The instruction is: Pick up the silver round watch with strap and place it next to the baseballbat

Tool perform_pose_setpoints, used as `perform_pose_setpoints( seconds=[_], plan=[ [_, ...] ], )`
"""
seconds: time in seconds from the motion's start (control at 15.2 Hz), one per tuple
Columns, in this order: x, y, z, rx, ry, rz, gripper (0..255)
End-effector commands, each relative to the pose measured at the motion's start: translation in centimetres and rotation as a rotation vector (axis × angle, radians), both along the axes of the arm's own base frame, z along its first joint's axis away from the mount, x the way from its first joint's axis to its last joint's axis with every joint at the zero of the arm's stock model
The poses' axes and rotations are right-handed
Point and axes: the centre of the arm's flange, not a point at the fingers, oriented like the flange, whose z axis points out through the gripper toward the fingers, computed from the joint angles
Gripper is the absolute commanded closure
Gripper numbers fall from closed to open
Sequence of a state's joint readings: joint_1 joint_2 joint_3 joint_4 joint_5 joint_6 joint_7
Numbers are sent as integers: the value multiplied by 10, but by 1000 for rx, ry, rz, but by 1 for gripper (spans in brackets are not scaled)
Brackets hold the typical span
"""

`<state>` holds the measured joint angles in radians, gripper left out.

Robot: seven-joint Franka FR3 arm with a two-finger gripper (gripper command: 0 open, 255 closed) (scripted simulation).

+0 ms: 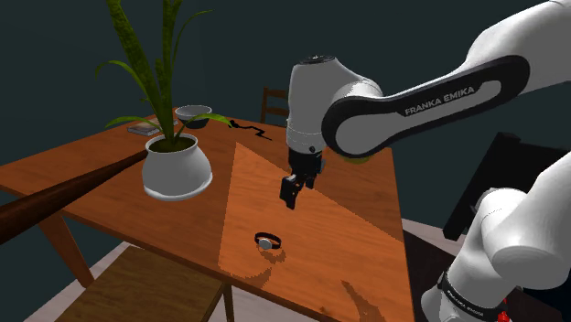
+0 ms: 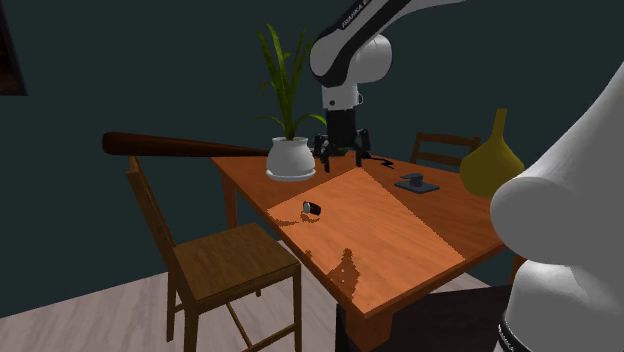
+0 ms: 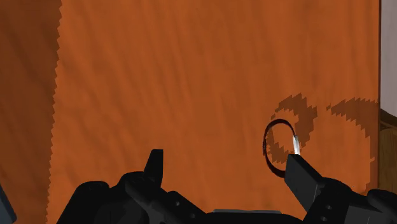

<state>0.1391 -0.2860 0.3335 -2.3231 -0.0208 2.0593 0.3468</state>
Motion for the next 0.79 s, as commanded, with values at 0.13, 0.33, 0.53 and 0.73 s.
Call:
perform_pose_setpoints(
  seconds=[0.13,0.33,0.53,0.73],
  plan=[
    [17,39,-24,6,-12,15,0],
    [29,70,-44,9,-20,26,0],
    [41,102,-63,13,-28,38,0],
    [45,107,-77,13,-30,40,0]
  ],
)
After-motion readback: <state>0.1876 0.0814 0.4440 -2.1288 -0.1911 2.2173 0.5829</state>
